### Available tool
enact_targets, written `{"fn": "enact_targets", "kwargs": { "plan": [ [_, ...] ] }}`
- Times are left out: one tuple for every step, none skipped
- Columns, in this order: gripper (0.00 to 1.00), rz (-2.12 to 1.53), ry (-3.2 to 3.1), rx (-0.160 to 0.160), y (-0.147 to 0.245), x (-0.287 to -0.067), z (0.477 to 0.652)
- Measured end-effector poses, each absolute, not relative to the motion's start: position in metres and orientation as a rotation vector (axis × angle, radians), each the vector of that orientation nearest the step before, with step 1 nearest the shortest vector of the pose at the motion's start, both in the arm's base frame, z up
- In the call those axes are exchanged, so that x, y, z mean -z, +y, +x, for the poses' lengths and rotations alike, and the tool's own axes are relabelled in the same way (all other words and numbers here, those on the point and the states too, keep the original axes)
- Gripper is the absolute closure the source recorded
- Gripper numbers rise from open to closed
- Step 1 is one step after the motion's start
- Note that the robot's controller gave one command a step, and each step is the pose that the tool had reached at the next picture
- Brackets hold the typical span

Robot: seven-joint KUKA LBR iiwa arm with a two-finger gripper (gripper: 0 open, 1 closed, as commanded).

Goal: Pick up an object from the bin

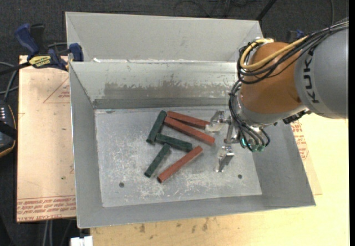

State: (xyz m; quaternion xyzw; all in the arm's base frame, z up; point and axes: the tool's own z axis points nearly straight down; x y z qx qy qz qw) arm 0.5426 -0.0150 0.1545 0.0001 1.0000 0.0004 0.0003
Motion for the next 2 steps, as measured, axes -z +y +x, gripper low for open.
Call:
{"fn": "enact_targets", "kwargs": {
  "plan": [
    [1.00, -0.354, 3.118, 0.001, 0.0302, -0.0783, 0.5899],
    [1.00, -0.354, 3.118, 0.001, 0.0302, -0.0783, 0.5899]
  ]
}}
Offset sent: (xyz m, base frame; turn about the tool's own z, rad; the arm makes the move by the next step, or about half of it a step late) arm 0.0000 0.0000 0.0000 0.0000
